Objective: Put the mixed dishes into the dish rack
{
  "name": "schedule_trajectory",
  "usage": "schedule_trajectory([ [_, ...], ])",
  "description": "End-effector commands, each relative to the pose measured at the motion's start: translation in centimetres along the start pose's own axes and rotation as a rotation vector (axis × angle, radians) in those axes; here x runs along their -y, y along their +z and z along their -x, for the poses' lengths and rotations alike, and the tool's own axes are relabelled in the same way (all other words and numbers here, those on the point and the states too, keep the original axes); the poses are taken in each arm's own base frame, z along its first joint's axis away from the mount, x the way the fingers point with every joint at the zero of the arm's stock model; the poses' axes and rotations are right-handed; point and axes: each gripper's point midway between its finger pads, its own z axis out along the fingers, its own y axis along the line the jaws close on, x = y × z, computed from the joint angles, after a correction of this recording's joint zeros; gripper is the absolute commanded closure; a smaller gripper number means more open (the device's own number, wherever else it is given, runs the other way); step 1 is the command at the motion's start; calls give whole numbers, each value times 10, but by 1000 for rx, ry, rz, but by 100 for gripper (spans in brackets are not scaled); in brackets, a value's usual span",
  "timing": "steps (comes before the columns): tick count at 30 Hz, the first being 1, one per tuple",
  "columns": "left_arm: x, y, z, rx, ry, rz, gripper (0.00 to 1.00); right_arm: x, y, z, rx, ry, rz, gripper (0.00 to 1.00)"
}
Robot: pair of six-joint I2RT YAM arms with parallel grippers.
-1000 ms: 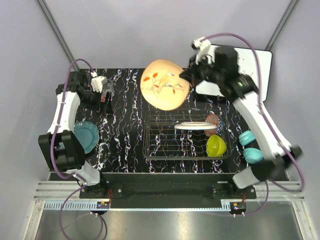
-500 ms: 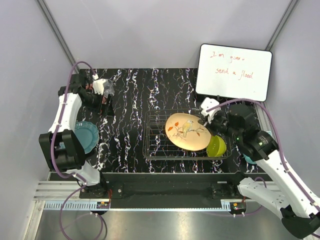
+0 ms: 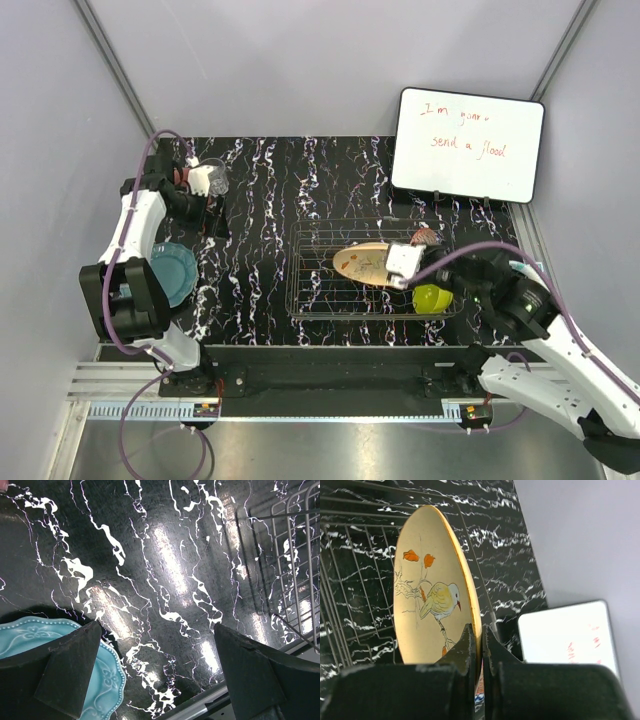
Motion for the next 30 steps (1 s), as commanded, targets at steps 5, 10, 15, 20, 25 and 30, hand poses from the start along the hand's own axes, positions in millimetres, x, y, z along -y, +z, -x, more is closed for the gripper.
schedule_trajectory([
  [5,-3,-2,-2,15,15,37,1,-5,-14,26,73,-416,-33,100],
  [10,-1,-2,-8,11,11,37,1,-10,-12,20,49,-462,-73,100],
  [15,2,0,-12,5,-1,27,1,-4,-16,20,54,-500,-146,100],
  [20,0,6,-21,-12,-4,28,1,15,-34,36,102,-498,-226,100],
  [25,-2,11,-28,-34,-16,32,1,27,-49,44,115,-517,-268,100],
  [30,-3,11,-30,-42,-25,40,1,28,-55,44,132,-511,-284,100],
])
